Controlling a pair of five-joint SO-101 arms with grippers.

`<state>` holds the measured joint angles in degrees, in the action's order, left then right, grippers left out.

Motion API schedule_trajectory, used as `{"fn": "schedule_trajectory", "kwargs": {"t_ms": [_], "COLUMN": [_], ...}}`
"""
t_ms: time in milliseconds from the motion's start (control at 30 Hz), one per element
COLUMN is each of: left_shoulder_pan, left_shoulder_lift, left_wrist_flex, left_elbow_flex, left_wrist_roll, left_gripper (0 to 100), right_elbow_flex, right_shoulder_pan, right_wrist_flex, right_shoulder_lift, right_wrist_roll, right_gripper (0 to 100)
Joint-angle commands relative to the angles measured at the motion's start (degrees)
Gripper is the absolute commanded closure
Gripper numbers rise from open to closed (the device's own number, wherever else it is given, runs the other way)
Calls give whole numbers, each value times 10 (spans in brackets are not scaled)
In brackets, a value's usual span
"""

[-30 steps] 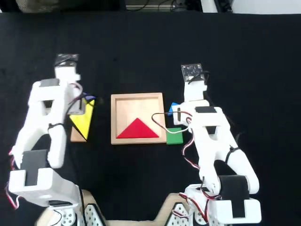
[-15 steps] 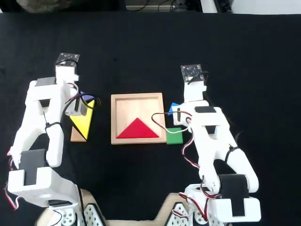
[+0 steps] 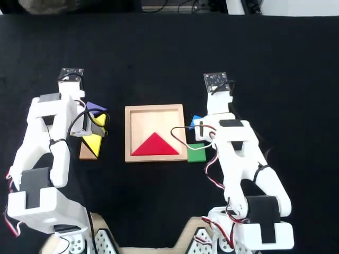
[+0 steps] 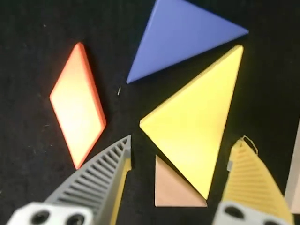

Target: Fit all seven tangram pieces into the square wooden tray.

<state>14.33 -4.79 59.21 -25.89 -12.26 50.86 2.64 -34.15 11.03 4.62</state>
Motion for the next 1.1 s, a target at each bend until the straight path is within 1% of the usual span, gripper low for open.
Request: {"fn": "schedule_trajectory", "kwargs": {"t_ms": [0, 133, 433, 600, 667, 733, 833, 900, 1067], "left_shoulder_pan": [0, -13, -16, -12, -11, -13, -6, -2, 18], "left_shoulder_lift": [3, 3, 2, -26, -50, -76, -112, -124, -121], "left_wrist_flex": [-49, -75, -78, -73, -69, -46, -6, 37, 129], "left_elbow_flex": [-21, -41, -32, 0, 20, 52, 116, 155, 262], "left_wrist_roll": [-32, -52, -57, -95, -120, -127, -128, -133, -213], "left_gripper": [677, 710, 710, 709, 690, 667, 673, 674, 690], "right_elbow_flex": [-19, -19, -19, -19, -19, -19, -19, -19, -19], "right_shoulder_pan": [-6, -6, -6, -6, -6, -6, -6, -6, -5], "right_wrist_flex": [7, 7, 7, 7, 7, 7, 7, 7, 8], "right_shoulder_lift": [1, 1, 1, 1, 1, 1, 1, 1, 1], "right_wrist_roll": [5, 5, 5, 5, 5, 5, 5, 5, 6], "right_gripper": [987, 987, 987, 987, 987, 987, 987, 987, 987]}}
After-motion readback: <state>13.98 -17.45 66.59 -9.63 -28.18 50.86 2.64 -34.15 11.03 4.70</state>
